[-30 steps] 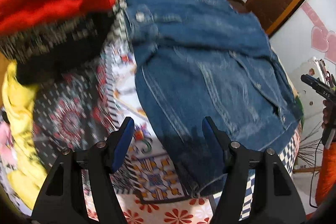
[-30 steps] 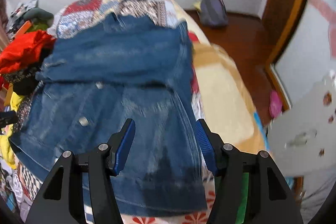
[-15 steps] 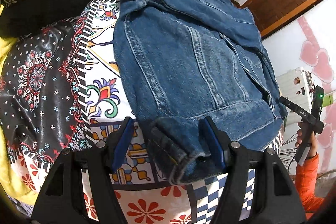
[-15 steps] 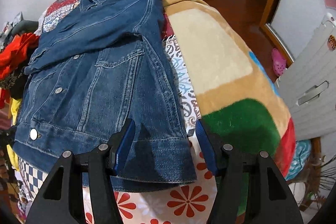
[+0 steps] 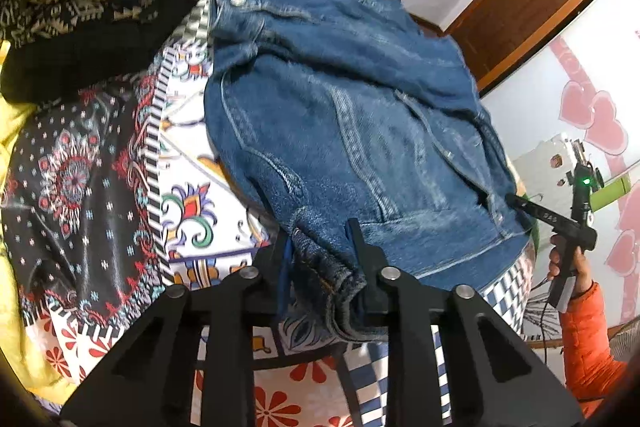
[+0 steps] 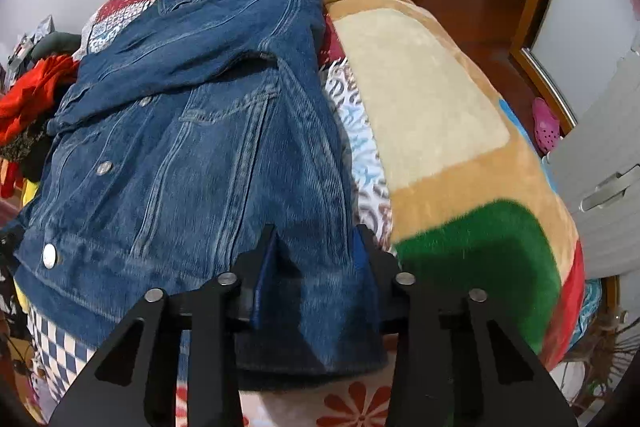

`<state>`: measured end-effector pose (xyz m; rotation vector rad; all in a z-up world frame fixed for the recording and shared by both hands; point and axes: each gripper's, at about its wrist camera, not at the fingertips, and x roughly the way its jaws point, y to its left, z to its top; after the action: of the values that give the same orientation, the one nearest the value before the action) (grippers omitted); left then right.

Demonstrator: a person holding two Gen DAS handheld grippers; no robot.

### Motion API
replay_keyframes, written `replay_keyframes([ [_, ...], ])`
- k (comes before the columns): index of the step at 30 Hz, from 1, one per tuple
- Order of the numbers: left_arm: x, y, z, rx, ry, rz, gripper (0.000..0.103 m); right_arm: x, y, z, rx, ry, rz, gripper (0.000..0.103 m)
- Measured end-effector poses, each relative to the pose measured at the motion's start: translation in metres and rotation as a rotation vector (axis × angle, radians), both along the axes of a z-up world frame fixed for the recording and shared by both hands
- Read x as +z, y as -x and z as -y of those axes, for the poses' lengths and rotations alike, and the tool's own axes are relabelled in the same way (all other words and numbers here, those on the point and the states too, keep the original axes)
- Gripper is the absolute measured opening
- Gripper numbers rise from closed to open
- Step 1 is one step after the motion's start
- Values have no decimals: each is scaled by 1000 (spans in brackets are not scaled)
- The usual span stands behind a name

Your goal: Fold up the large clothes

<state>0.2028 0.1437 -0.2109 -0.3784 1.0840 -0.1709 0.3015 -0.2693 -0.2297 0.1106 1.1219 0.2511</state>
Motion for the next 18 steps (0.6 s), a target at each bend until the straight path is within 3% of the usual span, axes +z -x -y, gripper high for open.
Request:
replay_keyframes([
  [2,7,-3,0,4,5,17,20,-1,-7,-4,18,15,-12,34],
  [6,21,-13,-1,16,30,51,18,6,-9,-15,59,13,-14,10],
  [12,50,-32,-4,11,27,120,17,56,-10,-32,146,-45,84,9],
  [18,86,-76,-15,43,23,192,16,113,-52,-41,148,-84,219,9],
])
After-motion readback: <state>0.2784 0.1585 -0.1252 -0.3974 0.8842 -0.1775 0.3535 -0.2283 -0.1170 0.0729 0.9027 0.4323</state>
